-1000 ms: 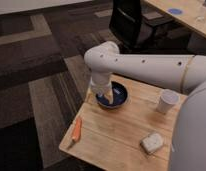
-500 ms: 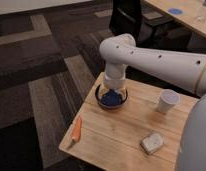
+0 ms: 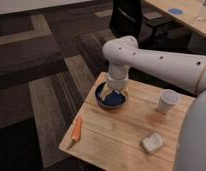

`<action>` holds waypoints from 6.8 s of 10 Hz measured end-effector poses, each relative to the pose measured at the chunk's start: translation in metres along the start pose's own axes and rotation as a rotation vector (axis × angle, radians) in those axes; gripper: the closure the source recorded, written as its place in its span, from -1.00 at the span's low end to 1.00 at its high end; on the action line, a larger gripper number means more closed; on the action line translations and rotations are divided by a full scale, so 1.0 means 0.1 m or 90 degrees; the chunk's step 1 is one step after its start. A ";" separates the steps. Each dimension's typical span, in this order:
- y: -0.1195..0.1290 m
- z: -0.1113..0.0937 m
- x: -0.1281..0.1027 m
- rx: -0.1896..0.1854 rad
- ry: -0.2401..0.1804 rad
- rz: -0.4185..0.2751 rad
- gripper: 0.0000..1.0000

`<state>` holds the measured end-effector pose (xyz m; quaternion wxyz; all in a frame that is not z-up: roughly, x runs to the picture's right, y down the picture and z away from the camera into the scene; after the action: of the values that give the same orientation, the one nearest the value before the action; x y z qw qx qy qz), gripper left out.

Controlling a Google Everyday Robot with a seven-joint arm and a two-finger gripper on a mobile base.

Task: Place the ceramic cup in the ceramic bowl

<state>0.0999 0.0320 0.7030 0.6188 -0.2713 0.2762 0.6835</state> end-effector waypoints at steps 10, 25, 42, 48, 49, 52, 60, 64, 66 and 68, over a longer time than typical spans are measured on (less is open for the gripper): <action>-1.13 -0.42 -0.79 0.089 -0.018 0.043 -0.30; -2.23 0.20 -0.85 -0.011 -0.062 0.113 -0.30; -1.43 0.04 -0.95 0.120 -0.040 -0.038 1.00; -0.17 -0.46 -0.94 0.174 -0.099 -0.338 1.00; -0.10 -0.48 -0.92 0.177 -0.103 -0.356 1.00; 0.31 -0.30 -0.87 0.175 -0.097 -0.452 1.00; 0.78 0.16 -1.05 0.187 -0.139 -0.600 1.00; 0.67 0.35 -1.15 0.215 -0.146 -0.609 1.00; 0.65 0.44 -1.16 0.222 -0.140 -0.615 1.00; 0.67 0.50 -1.13 0.222 -0.136 -0.623 1.00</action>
<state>0.0417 -0.0164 0.8215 0.9261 -0.1903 0.1625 0.2824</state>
